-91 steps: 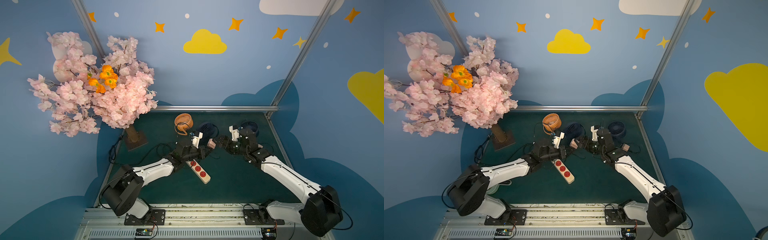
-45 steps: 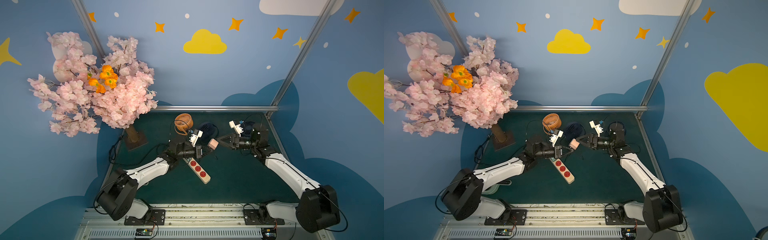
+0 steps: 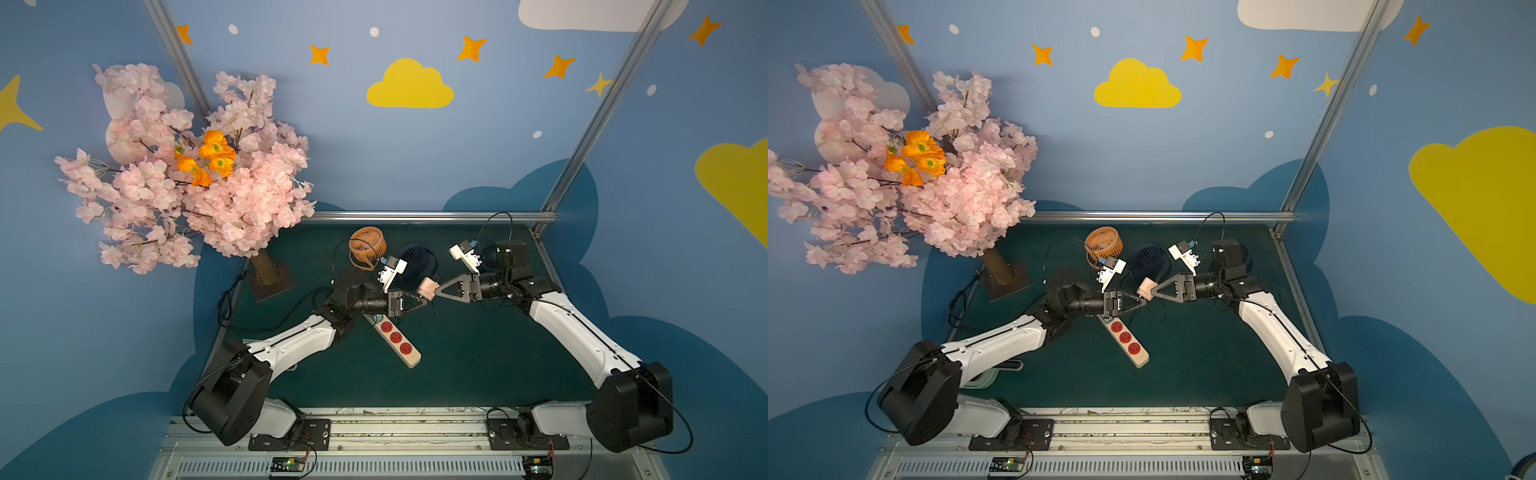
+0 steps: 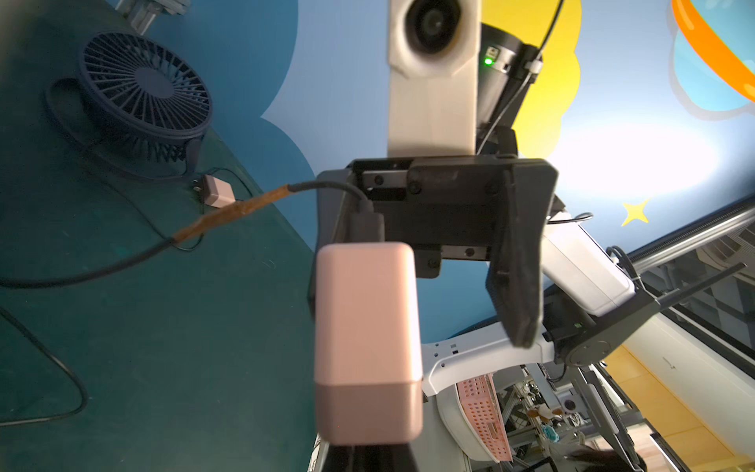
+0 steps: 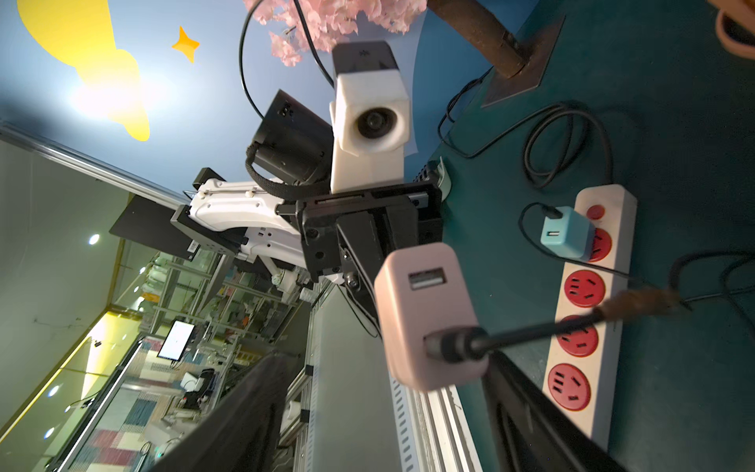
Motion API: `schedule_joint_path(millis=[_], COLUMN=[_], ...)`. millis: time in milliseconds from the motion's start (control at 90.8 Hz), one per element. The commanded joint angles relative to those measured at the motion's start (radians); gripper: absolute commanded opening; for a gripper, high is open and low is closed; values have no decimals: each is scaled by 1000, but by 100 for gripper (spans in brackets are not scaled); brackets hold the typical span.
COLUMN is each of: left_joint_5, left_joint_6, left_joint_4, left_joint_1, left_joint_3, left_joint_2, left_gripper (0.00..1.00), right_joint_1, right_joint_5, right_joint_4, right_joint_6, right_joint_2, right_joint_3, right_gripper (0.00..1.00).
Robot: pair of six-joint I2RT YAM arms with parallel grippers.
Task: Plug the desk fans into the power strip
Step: Pick up the plug from the center of the board, then insert the plug into the socket.
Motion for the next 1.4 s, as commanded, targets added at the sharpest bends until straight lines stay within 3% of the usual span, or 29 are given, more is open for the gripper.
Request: schedule_joint_path(millis=[0, 143, 264, 352, 639, 771, 892, 1002, 1024, 1068, 1156, 1189, 1267, 1388], left_joint_5=[45, 60, 85, 97, 149, 153, 152, 132, 121, 94, 26, -5, -77, -223], left_joint_6=[-7, -18, -22, -18, -24, -30, -38, -39, -39, -41, -44, -45, -35, 59], left_joint_4=[76, 89, 91, 91, 92, 95, 108, 113, 114, 116, 115, 115, 94, -134], left_joint_1=[-5, -8, -7, -6, -3, -2, -1, 2, 6, 13, 38, 48, 72, 92], left_joint_3=[24, 19, 22, 22, 21, 15, 16, 7, 3, -7, -44, -62, -112, -163], left_joint_2=[-23, -26, -18, -17, -16, -18, -13, -7, -7, -8, -24, -36, -74, -185], left_gripper=[2, 2, 2, 2, 2, 2, 2, 3, 6, 26, 59, 67, 76, 77], right_joint_1=[14, 19, 17, 14, 4, 3, 5, 2, 2, 2, 2, 3, 3, 22], right_joint_5=[-31, -30, -27, -31, -37, -58, -91, -119, -124, -126, -78, -51, 58, 297], right_joint_4=[-17, 131, 146, 145, 152, 150, 77, -170, -206, -260, -272, -262, -127, 65], right_joint_6=[-1, 103, 113, 114, 121, 118, 51, -157, -190, -226, -228, -211, -100, 66], right_joint_2=[13, 6, -15, -23, -29, -32, -40, -37, -34, -28, -25, -26, -47, -103], right_joint_3=[5, -19, -18, -17, -10, -6, 6, 63, 70, 83, 83, 75, 28, -57], right_gripper=[80, 78, 62, 56, 50, 42, 30, 13, 10, 6, 5, 5, 5, 4])
